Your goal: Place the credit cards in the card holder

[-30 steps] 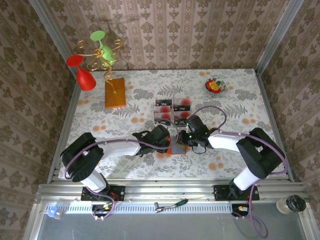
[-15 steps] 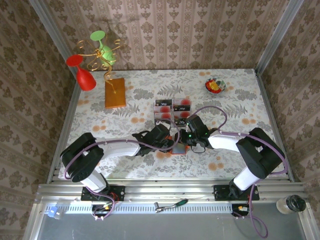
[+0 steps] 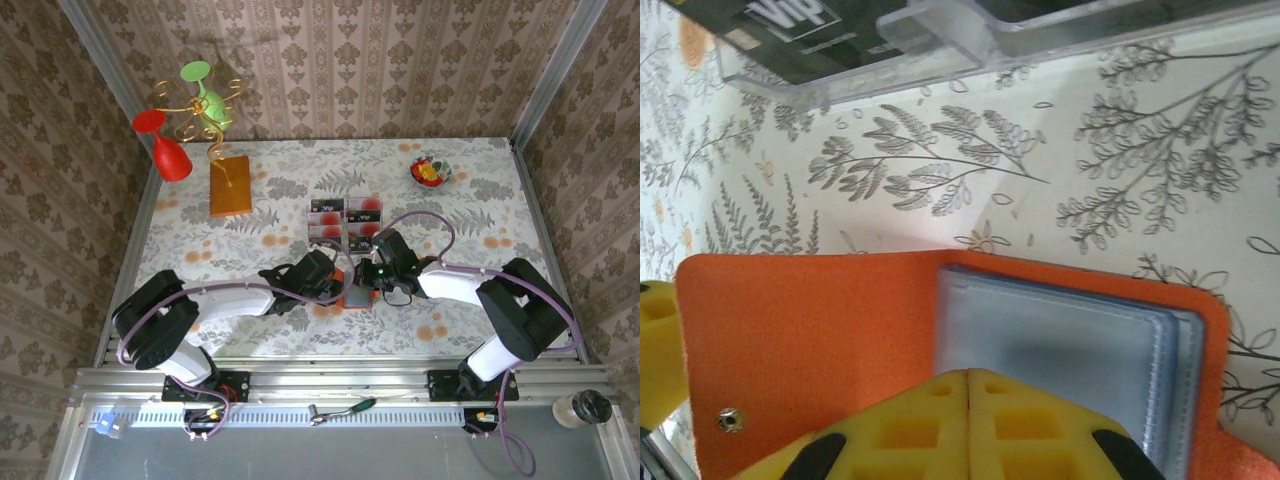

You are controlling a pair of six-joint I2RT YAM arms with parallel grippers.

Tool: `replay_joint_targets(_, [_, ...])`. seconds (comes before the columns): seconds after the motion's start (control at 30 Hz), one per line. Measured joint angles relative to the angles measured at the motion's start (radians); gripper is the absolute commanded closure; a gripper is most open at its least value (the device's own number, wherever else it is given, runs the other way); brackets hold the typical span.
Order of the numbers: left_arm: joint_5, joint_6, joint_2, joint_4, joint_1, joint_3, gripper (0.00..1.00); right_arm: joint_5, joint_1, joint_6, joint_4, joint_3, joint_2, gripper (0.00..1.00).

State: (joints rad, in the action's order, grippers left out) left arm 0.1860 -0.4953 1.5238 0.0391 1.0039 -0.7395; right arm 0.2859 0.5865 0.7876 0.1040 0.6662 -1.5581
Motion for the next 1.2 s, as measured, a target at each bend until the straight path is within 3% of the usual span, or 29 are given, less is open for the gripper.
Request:
replay_joint_targets(0.67, [0.011,-0.009,-0.092,0.026,-0.043,0.026,0.36,0.051,0.063,-0.002,0.032,0.089,-0.154,0.95])
replay_joint_targets(1.2, [-0.145,-0.001,-0.076,-0.119,-0.035,0.078,0.51,0.06,0.062,0.024,0.084,0.078,-0.164,0.95])
